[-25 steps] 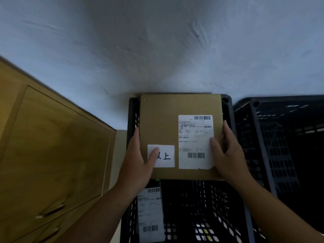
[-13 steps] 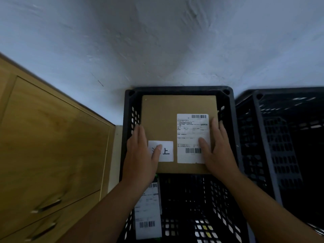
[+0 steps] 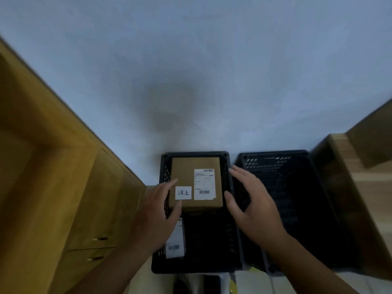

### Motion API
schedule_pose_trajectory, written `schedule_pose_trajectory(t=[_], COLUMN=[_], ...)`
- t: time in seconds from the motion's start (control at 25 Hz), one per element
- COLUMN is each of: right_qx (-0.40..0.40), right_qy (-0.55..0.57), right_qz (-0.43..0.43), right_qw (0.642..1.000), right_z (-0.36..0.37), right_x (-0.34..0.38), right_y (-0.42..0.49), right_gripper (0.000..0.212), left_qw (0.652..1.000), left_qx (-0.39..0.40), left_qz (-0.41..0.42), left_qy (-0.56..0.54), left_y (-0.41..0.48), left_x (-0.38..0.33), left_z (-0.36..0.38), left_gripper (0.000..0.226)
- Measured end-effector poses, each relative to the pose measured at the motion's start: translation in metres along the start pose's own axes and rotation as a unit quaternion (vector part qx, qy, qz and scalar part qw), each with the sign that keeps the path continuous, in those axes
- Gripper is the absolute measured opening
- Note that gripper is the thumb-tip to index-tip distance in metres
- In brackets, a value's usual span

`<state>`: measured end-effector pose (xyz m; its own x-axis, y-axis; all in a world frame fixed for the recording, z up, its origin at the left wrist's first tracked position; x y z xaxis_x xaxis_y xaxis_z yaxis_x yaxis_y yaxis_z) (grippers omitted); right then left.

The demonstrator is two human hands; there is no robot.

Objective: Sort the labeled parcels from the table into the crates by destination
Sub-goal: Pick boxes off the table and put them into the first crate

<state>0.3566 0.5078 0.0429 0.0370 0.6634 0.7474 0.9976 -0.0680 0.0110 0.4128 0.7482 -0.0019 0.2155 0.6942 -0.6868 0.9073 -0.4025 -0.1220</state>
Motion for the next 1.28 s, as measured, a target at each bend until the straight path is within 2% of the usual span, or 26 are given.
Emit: schedule_pose_trajectory(t=[0.16,0.24,0.44,0.56,0.72,0.96,1.28], right_qx=[-0.056,-0.093,-0.156,-0.211,-0.286,-0.319,-0.269], right_qy=[-0.067,-0.098,-0.134,-0.151,-0.156,-0.159,-0.14], right_qz=[0.008,0.042,0.126,0.159,0.201,0.211,0.151], right_qw=[0.996,0.99,0.971,0.952,0.924,0.91,0.941], right_z=[-0.052,-0.069,-0.112,-0.145,-0.196,-0.269,-0.371], right_x=[0.028,0.03,0.017,0.01,-0.017,-0.085,-0.174], right_y=[-0.078,-0.122,-0.236,-0.302,-0.384,-0.462,-0.484], right_gripper=[0.056,0.054,0.053,0.054,0.054,0.056,0.056], left_qw=[0.997,0.993,0.967,0.947,0.92,0.912,0.944], left_qx=[-0.012,0.003,0.115,0.164,0.192,0.176,0.103], left_qz=[0.079,0.118,0.221,0.272,0.341,0.37,0.313], left_qy=[0.007,0.006,-0.053,-0.038,-0.011,0.034,0.027], left_y=[-0.039,-0.054,-0.097,-0.127,-0.151,-0.173,-0.172], left_x=[-0.062,-0.089,-0.164,-0.219,-0.294,-0.398,-0.493], left_z=[-0.009,-0.001,0.072,0.114,0.163,0.251,0.319], left_gripper=[0.048,0.051,0.051,0.051,0.049,0.05,0.049])
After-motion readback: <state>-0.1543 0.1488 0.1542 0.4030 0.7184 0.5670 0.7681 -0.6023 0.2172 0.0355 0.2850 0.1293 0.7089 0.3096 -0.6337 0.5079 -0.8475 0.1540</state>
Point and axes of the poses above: each hand's wrist, its own y-axis towards the middle knuckle, its own z-axis out of the palm, x = y × z, the point moved 9 cm from there along y, towards the middle knuckle, and after that the axes turned 9 degrees about x, right-handed, at the moved point
